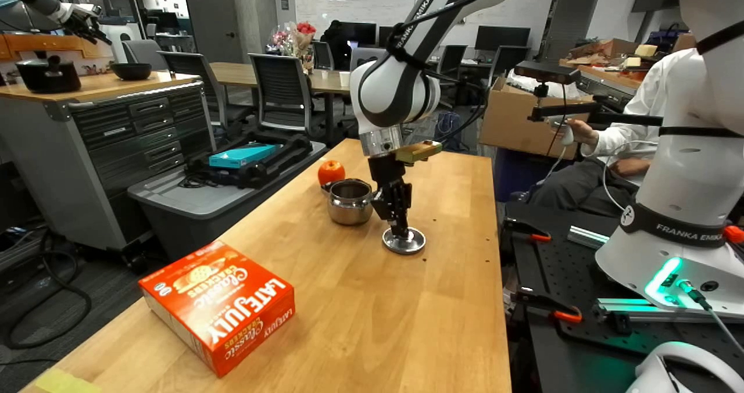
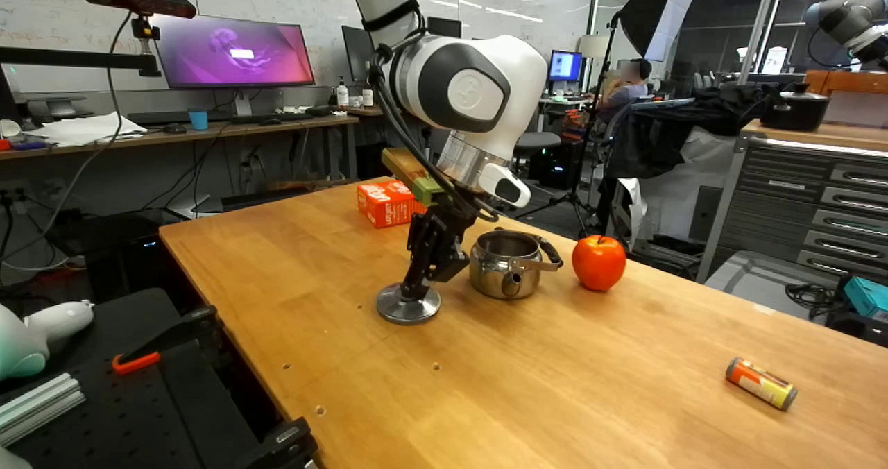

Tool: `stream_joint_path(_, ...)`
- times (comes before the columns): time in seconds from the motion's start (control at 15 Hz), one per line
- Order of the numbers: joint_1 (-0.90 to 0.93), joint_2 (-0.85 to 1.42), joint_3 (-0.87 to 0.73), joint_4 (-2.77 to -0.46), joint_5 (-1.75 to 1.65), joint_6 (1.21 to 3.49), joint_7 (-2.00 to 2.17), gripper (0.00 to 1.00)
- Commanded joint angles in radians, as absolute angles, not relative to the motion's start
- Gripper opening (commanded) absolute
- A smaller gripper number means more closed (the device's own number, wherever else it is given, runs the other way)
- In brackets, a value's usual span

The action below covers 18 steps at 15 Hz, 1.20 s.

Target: Put the silver lid on the kettle

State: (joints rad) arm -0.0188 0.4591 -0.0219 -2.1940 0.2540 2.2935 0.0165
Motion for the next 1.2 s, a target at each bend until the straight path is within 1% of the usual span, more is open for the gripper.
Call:
stream_joint_path(0.0,-0.030,0.446,-0.009,-2.181,0.241,2.253,0.025,0.07)
stream_joint_path(0.53,0.003,0.363,-0.030,-2.197,0.118,2.211,0.074,0.07)
stream_joint_path(1.13,0.006,0.207,-0.025,-2.213,0.058,2.132,0.069,0.07)
